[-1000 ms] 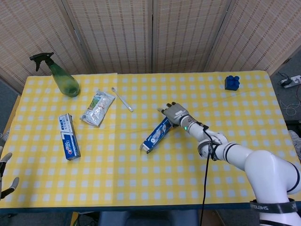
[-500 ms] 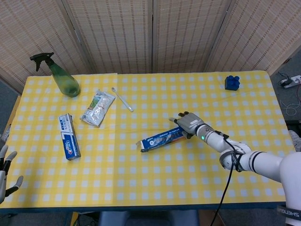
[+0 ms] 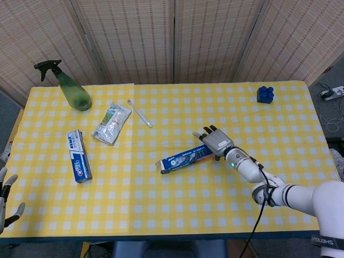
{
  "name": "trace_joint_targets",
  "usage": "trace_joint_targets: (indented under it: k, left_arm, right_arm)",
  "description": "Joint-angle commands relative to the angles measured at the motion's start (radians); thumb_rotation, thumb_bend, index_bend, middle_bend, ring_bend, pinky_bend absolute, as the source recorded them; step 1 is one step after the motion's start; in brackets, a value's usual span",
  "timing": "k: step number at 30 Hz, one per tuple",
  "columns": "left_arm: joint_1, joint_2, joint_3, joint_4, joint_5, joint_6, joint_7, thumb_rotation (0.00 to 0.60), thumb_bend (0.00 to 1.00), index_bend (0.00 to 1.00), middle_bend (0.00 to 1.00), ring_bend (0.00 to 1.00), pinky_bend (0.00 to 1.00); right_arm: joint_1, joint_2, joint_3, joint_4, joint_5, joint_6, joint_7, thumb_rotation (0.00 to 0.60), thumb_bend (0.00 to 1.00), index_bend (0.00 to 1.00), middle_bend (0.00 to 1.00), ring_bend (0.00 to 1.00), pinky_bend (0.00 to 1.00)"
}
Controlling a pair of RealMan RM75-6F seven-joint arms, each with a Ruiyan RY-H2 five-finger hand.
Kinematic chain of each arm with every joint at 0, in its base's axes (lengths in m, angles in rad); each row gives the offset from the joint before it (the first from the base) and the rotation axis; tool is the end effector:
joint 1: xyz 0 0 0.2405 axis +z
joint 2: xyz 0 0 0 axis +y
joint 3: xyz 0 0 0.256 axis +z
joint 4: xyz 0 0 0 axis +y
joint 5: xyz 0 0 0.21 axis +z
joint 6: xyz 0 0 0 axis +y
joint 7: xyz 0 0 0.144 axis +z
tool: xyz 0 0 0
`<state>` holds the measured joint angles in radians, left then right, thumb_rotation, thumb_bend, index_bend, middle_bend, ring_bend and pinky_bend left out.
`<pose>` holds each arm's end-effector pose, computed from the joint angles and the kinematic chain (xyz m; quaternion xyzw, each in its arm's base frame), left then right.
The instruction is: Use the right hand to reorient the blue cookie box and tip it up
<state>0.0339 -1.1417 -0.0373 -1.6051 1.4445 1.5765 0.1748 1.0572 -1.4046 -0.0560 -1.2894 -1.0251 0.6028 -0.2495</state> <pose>-0.3326 0.1394 0.1659 -0.5686 -0.3647 -0.3122 0.6680 -0.1671 -0.4034 0.0016 0.8551 -0.2989 0.1803 0.3834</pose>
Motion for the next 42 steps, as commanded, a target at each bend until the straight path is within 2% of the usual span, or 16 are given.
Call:
trace_joint_targets:
  k: [1,13,18,21,29,42]
  left_arm:
    - [-0.001,-0.002,0.001,0.000,0.004,-0.001,0.000,0.600,0.32,0.18,0.00,0.00,0.00]
    - [-0.002,-0.006,0.000,0.005,0.001,-0.005,-0.002,0.600,0.32,0.18,0.00,0.00,0.00]
    - [-0.004,-0.008,0.000,0.007,0.001,-0.010,-0.003,0.600,0.32,0.18,0.00,0.00,0.00]
    - [-0.005,-0.009,-0.001,0.008,0.002,-0.010,-0.003,0.600,0.32,0.18,0.00,0.00,0.00]
    - [-0.011,-0.010,-0.002,0.012,-0.001,-0.021,-0.004,0.600,0.32,0.18,0.00,0.00,0.00]
    - [-0.028,-0.020,-0.008,0.024,-0.011,-0.045,-0.010,0.600,0.32,0.18,0.00,0.00,0.00]
  right_arm:
    - [-0.007,-0.015,0.002,0.013,0.003,-0.001,-0.012,0.600,0.06,0.05,0.24,0.03,0.06]
    - [-0.033,-0.088,0.026,0.092,-0.003,0.007,-0.049,0.600,0.11,0.26,0.27,0.07,0.06]
    - [-0.043,-0.094,0.041,0.101,-0.014,0.016,-0.052,0.600,0.15,0.38,0.30,0.09,0.06]
    - [-0.046,-0.083,0.049,0.090,-0.011,0.021,-0.064,0.600,0.18,0.39,0.31,0.09,0.06]
    - [-0.029,0.036,0.092,-0.039,0.001,0.052,-0.116,0.600,0.19,0.40,0.32,0.10,0.06]
    - [0.057,0.291,0.167,-0.310,0.086,0.122,-0.303,0.600,0.19,0.40,0.32,0.10,0.06]
